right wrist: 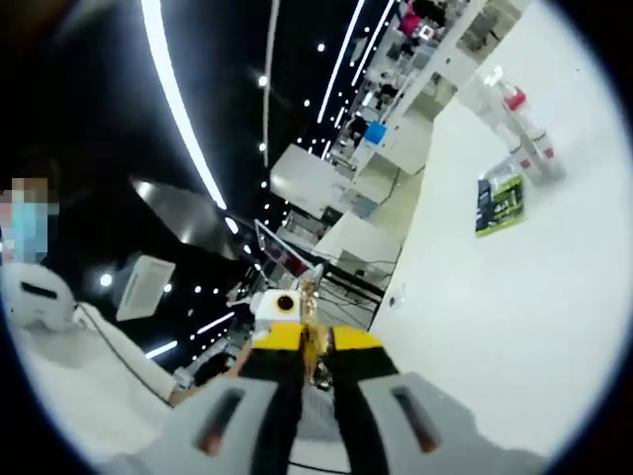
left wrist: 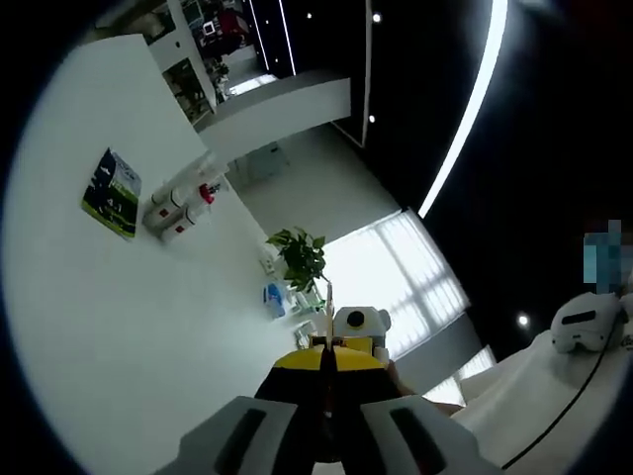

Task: Arrange the skincare products in the storage area until every visible bottle or jar stands upright without overlapping.

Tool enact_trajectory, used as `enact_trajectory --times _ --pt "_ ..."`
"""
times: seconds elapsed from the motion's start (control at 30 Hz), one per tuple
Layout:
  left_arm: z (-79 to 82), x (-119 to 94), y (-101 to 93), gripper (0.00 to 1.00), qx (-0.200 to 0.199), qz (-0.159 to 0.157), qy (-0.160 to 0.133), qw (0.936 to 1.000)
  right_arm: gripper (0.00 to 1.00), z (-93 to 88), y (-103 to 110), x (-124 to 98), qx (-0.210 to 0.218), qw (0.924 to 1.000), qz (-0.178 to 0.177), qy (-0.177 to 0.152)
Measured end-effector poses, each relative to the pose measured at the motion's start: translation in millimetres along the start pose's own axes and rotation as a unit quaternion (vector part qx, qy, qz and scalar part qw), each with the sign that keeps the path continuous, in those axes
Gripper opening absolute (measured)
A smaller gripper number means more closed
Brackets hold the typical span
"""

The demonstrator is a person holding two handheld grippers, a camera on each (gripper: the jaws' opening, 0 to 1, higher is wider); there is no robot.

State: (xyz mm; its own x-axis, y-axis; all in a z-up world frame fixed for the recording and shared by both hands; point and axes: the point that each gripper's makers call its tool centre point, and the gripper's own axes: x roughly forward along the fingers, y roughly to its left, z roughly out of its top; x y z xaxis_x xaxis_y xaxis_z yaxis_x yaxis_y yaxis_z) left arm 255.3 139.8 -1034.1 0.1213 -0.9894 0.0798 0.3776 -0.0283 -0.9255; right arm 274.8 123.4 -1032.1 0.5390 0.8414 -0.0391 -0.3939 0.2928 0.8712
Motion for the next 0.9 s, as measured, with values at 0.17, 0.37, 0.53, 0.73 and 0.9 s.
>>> enact_trajectory --times 0.17,0.37,0.53,0.73,0.9 --pt "-0.8 4.9 5.2 0.01 -0.006 0.003 0.010 0.9999 0.00 0.7 -2.2 -2.0 -0.020 0.9997 -0.001 0.017" --pt "5.1 2.5 15.0 0.02 -0.024 0.005 0.016 0.9996 0.00 14.1 -10.8 -4.7 -0.017 0.9998 -0.011 0.003" --pt "2.6 1.9 25.3 0.00 -0.036 0.010 0.034 0.9987 0.00 10.7 -24.7 0.1 -0.015 0.9994 -0.025 0.016" --pt "27.9 -6.7 45.3 0.00 -0.072 0.025 0.003 0.9971 0.16 21.5 -41.6 3.6 -0.009 0.9986 -0.051 0.009" --pt "66.4 -19.8 77.3 0.00 -0.078 0.065 -0.013 0.9947 0.16 34.5 -53.9 -5.5 -0.008 0.9970 -0.076 0.005"
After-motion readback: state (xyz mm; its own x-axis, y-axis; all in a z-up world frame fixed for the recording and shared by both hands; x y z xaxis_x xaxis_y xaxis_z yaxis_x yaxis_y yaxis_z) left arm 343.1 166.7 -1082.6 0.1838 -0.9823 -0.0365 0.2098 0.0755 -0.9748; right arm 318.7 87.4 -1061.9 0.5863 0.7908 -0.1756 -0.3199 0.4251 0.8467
